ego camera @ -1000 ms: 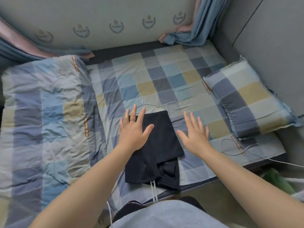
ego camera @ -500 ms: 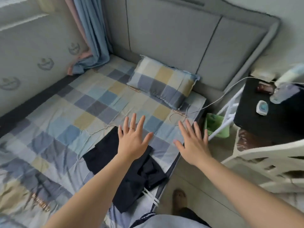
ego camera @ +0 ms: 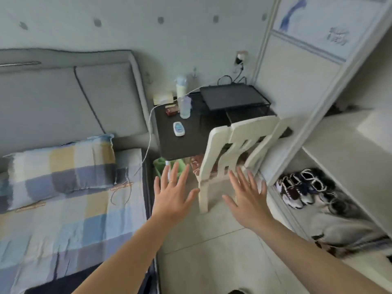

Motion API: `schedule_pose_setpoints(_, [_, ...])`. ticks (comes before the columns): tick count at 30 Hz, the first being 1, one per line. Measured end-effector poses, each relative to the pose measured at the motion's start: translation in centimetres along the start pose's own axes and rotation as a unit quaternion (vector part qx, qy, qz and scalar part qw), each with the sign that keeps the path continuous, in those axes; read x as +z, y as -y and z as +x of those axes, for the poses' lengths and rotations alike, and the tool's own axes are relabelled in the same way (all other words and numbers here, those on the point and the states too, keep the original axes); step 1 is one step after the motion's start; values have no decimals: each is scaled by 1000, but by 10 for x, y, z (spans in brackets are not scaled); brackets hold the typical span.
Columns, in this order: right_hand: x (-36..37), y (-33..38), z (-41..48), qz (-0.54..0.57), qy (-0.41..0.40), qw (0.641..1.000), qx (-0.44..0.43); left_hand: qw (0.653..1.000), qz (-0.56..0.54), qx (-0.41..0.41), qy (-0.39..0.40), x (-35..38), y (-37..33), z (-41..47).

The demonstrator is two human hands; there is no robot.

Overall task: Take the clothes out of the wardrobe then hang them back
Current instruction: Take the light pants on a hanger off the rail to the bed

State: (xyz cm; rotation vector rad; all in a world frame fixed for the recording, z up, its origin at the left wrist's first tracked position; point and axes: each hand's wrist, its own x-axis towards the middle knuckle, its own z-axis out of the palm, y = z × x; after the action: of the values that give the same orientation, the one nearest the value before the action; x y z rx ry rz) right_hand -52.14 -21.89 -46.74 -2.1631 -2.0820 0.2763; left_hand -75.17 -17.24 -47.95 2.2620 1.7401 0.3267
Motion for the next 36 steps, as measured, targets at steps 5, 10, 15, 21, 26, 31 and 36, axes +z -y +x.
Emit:
schedule_pose_setpoints(5, [-62, -119, -7, -14, -71, 994, 79, 991, 1, 133, -10, 8, -141, 73])
schedule_pose_setpoints(10, [-145, -223, -12, -41, -151, 979, 128, 967, -25, 249, -49, 2, -283, 145])
schedule_pose_setpoints(15, [-242, -297, -17, -91, -241, 952, 163, 927, -81, 354, -99, -31, -413, 205])
schedule_pose_setpoints(21, [-350, -348, -10, -169, -320, 910, 201, 870, -119, 452, -154, -82, -541, 274])
schedule_pose_setpoints(26, [-440, -371, 10, -242, -369, 867, 231, 816, -126, 526, -201, -131, -630, 336])
schedule_pose_setpoints(31, [-523, -386, 36, -320, -412, 808, 273, 768, -137, 585, -223, -182, -705, 398])
schedule_pose_setpoints(36, [-608, -394, 60, -365, -429, 757, 332, 726, -158, 627, -235, -225, -774, 447])
